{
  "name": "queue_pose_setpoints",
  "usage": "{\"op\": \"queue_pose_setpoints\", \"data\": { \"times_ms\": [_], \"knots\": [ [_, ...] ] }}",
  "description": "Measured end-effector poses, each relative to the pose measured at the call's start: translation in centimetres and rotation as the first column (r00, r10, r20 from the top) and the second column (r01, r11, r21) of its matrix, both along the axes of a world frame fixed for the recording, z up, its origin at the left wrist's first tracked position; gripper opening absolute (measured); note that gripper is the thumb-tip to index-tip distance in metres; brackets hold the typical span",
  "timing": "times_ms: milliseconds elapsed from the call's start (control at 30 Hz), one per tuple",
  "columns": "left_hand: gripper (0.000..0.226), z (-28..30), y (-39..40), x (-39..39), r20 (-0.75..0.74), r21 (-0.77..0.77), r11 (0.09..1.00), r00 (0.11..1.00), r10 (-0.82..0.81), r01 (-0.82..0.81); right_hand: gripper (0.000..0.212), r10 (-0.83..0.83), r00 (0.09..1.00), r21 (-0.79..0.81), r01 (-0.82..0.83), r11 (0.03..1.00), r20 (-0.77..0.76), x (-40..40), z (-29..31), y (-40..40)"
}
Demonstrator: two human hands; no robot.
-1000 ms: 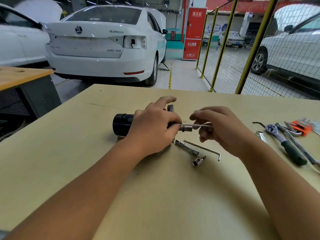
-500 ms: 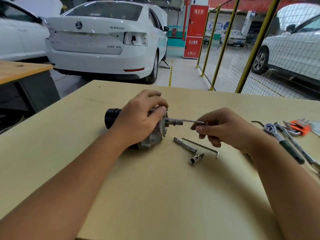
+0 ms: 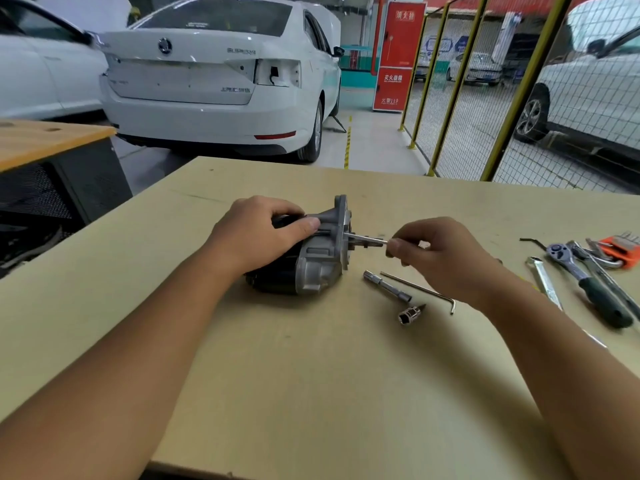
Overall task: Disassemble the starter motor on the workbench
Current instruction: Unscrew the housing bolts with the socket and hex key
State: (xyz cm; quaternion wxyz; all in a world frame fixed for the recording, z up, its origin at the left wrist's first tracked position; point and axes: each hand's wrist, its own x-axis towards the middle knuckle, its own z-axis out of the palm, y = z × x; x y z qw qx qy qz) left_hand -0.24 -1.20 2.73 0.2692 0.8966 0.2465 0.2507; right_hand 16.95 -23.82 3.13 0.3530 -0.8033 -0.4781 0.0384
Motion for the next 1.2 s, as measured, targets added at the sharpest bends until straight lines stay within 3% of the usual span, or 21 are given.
{"op": "queue_pose_setpoints", "data": {
  "times_ms": [167,267,500,600,700,833,933,1100,1200],
  "knots": [
    [0.062,0.2,-0.4,-0.2,0.006,0.006,1.0,1.0,0.007,-0.007,0.005,-0.032,0.955,0.097,0.003,0.995,0.295,-0.2,0.6,-0.4],
    [0.069,0.1,-0.8,-0.1,0.001,0.01,1.0,1.0,-0.002,0.002,0.003,-0.05,0.934,0.081,0.022,0.996,0.355,0.1,0.9,-0.7],
    [0.064,0.0,-0.9,0.2,0.024,-0.033,0.999,0.999,-0.025,0.026,0.008,0.008,0.969,0.037,-0.018,0.999,0.248,-0.1,1.8,-1.3],
    [0.058,0.0,-1.1,0.2,0.022,-0.05,0.999,1.0,-0.021,0.022,0.022,0.046,0.984,-0.002,-0.047,0.999,0.174,-0.3,1.7,-0.9],
    [0.054,0.2,-1.3,0.4,0.007,-0.066,0.998,1.0,-0.013,0.013,0.02,0.033,0.97,-0.058,-0.019,0.998,0.242,-0.7,1.4,-0.5],
    [0.063,0.3,-1.4,0.4,-0.006,-0.11,0.994,1.0,-0.003,0.002,0.009,-0.028,0.962,0.034,0.02,0.999,0.271,-0.7,1.1,-0.4],
    [0.071,0.4,-1.5,0.3,-0.018,-0.113,0.994,1.0,-0.004,0.001,0.013,-0.031,0.953,0.045,0.018,0.999,0.301,-0.8,0.9,-0.2],
    [0.061,0.5,-1.9,0.3,-0.015,-0.112,0.994,1.0,0.003,-0.004,0.006,-0.013,0.954,0.077,-0.011,0.997,0.301,-0.7,0.8,-0.2],
    [0.057,0.6,-2.1,0.4,-0.009,-0.114,0.993,1.0,0.015,-0.016,0.012,0.017,0.959,0.07,-0.039,0.997,0.284,-0.8,1.0,-0.3]
  ]
}}
